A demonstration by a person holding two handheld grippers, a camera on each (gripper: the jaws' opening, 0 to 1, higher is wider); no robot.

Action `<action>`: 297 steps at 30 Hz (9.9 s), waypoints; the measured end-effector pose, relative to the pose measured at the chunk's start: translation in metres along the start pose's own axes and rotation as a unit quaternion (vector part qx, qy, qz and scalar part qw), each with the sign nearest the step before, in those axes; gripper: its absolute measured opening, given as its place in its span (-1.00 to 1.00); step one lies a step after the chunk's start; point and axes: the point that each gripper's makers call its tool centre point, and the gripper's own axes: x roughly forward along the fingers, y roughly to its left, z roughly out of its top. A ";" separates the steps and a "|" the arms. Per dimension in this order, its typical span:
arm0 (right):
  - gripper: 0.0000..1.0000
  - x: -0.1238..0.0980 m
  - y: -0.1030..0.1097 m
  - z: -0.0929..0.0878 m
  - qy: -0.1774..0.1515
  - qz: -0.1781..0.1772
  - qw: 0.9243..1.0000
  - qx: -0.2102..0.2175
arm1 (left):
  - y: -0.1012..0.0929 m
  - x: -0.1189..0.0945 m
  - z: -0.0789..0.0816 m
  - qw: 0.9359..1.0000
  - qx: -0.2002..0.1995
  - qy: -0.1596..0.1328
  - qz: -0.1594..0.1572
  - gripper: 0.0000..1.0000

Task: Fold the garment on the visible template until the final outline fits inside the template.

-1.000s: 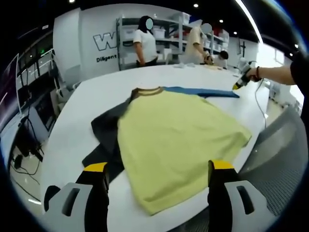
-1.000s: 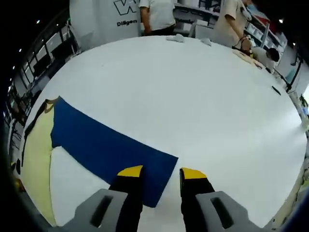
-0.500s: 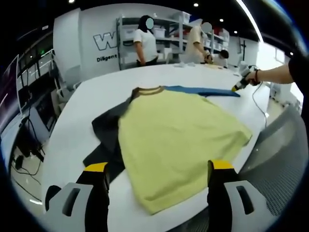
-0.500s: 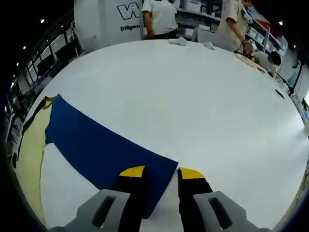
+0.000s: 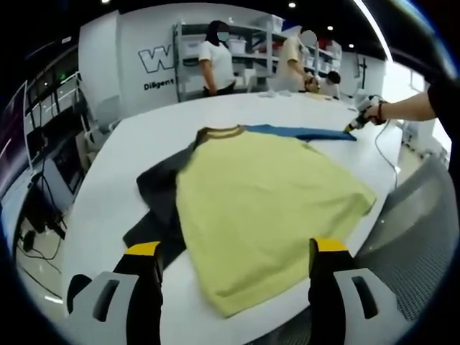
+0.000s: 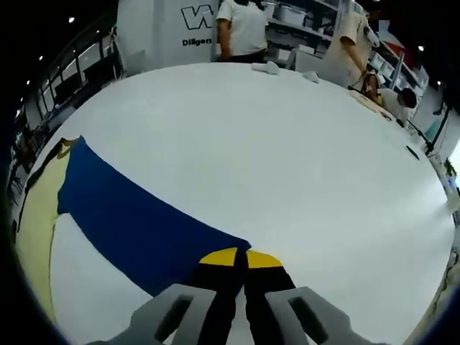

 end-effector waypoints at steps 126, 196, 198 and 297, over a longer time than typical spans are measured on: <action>-1.00 -0.039 -0.020 0.017 0.018 0.011 0.996 0.082 | 0.005 -0.003 0.010 0.999 0.002 -0.033 0.005 0.85; -1.00 -0.075 0.198 0.115 -0.007 0.168 0.985 -0.046 | -0.010 -0.006 0.016 0.999 -0.011 -0.042 -0.021 0.98; -1.00 -0.074 0.208 0.116 -0.007 0.176 0.983 -0.049 | -0.010 -0.006 0.017 0.999 -0.011 -0.045 -0.020 0.98; -1.00 -0.031 0.536 0.051 -0.003 0.321 0.913 -0.251 | -0.004 -0.005 0.013 0.999 -0.013 -0.039 -0.013 0.94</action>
